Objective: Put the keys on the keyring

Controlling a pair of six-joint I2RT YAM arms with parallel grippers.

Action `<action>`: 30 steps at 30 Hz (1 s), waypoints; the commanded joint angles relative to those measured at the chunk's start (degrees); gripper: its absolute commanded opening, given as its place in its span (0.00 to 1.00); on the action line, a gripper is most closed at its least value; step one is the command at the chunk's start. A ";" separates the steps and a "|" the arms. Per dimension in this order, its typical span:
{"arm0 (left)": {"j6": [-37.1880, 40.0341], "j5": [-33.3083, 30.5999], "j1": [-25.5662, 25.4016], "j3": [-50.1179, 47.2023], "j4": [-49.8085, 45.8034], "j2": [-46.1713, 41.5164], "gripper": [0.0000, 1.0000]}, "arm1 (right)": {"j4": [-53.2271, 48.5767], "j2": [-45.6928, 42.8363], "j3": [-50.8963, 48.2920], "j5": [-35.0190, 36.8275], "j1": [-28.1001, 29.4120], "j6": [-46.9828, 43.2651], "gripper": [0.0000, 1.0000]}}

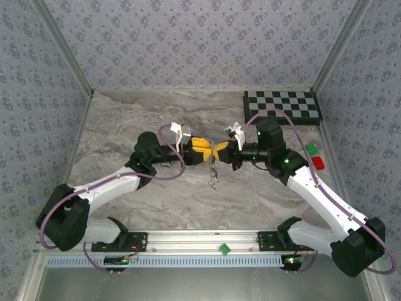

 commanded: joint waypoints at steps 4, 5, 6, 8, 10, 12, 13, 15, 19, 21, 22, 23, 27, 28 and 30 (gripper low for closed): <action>1.17 -0.09 3.01 -1.45 1.53 -2.64 0.37 | -16.18 2.84 8.78 6.13 0.95 -6.50 0.00; 1.25 0.28 3.26 -1.65 1.51 -2.62 0.37 | -18.49 3.46 10.31 7.52 1.45 -7.20 0.00; 1.55 0.78 3.48 -1.77 1.39 -2.55 0.37 | -21.22 4.15 11.86 9.38 1.98 -8.55 0.00; 2.52 1.93 3.52 -1.55 0.32 -2.39 0.37 | -27.12 5.94 15.75 12.85 3.14 -11.02 0.00; 3.49 2.77 3.52 -1.25 -0.87 -2.08 0.36 | -32.36 8.19 19.72 15.94 4.40 -13.10 0.00; 4.28 2.94 3.45 -0.99 -1.79 -1.76 0.36 | -38.06 10.83 23.89 19.65 5.79 -14.98 0.00; 4.70 3.14 3.52 -0.88 -2.35 -1.53 0.36 | -40.73 12.23 25.94 21.36 6.36 -16.02 0.00; 5.30 3.27 3.52 -0.79 -2.82 -1.16 0.36 | -45.58 14.96 29.95 23.52 7.13 -17.74 0.00; 5.55 4.07 3.48 -0.49 -2.92 -0.35 0.36 | -49.02 17.72 34.54 25.35 8.40 -20.08 0.00; 6.38 4.22 3.42 0.00 -4.31 -0.13 0.36 | -50.96 19.05 36.73 27.68 10.08 -21.51 0.00; 6.70 4.27 3.35 0.17 -4.80 -0.01 0.36 | -51.69 19.61 37.50 28.78 10.81 -21.96 0.00; 7.07 4.25 3.10 0.19 -5.18 0.17 0.36 | -52.77 20.32 38.38 29.42 11.43 -22.34 0.00; 10.37 4.02 1.46 1.74 -9.48 0.84 0.36 | -55.74 23.11 42.10 29.47 12.66 -22.86 0.00; 11.28 4.03 0.98 2.11 -10.76 0.91 0.35 | -56.02 23.54 42.68 29.41 12.71 -23.03 0.00; 12.08 4.02 0.57 2.21 -11.63 0.99 0.34 | -56.19 24.01 43.42 29.32 12.86 -23.23 0.00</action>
